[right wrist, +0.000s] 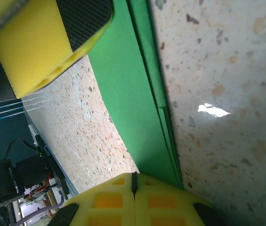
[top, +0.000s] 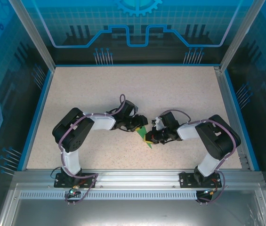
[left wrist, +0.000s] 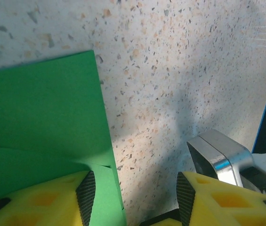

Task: Fold a paper plane with a square sheet of paper (pick it up from the middle)
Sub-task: Fold the wing for the fifth time at the center of the table.

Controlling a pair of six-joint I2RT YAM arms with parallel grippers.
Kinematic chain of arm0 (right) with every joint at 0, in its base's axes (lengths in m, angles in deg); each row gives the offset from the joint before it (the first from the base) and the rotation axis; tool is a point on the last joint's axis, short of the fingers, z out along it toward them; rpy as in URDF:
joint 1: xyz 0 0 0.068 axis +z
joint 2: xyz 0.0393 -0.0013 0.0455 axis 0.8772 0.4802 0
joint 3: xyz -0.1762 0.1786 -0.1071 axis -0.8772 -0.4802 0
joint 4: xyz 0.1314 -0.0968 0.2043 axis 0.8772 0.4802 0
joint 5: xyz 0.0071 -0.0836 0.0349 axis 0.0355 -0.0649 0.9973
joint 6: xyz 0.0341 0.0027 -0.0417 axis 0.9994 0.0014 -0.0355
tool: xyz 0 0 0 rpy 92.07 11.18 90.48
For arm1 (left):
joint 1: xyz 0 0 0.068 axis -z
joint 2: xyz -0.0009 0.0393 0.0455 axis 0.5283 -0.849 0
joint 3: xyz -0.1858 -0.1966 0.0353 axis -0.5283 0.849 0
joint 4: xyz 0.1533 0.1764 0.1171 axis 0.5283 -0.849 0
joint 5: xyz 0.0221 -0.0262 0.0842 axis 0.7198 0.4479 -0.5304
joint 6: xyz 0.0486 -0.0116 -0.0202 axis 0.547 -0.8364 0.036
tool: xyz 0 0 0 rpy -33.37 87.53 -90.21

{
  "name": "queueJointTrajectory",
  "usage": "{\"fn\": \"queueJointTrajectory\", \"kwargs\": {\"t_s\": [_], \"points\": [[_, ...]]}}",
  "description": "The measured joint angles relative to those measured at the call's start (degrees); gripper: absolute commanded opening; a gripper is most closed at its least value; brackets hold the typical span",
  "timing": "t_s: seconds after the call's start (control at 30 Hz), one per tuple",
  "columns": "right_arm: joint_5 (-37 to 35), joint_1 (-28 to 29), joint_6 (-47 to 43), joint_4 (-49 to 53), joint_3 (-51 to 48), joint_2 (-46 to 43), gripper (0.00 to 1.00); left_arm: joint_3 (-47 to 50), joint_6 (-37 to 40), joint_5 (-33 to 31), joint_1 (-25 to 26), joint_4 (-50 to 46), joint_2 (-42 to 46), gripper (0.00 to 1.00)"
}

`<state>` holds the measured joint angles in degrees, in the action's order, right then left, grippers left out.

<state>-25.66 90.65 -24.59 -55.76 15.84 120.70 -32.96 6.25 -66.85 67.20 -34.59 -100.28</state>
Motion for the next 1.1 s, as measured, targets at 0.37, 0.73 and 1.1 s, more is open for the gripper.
{"fn": "queueJointTrajectory", "kwargs": {"t_s": [0.37, 0.73, 1.1], "points": [[-0.2, 0.0, -2.2, 1.3, 0.4, 0.0, 0.0, 0.0, 1.6, 0.8, -3.3, -0.1, -0.1, 0.53], [0.2, 0.0, -3.2, 1.3, 0.3, 0.0, 0.0, -2.4, 6.9, 2.5, -9.4, -2.9, -1.0, 0.53], [1.7, -0.4, -3.4, 1.2, 0.7, 0.8, 0.0, -5.8, 10.2, 2.5, -14.6, -7.6, -1.4, 0.53]]}}
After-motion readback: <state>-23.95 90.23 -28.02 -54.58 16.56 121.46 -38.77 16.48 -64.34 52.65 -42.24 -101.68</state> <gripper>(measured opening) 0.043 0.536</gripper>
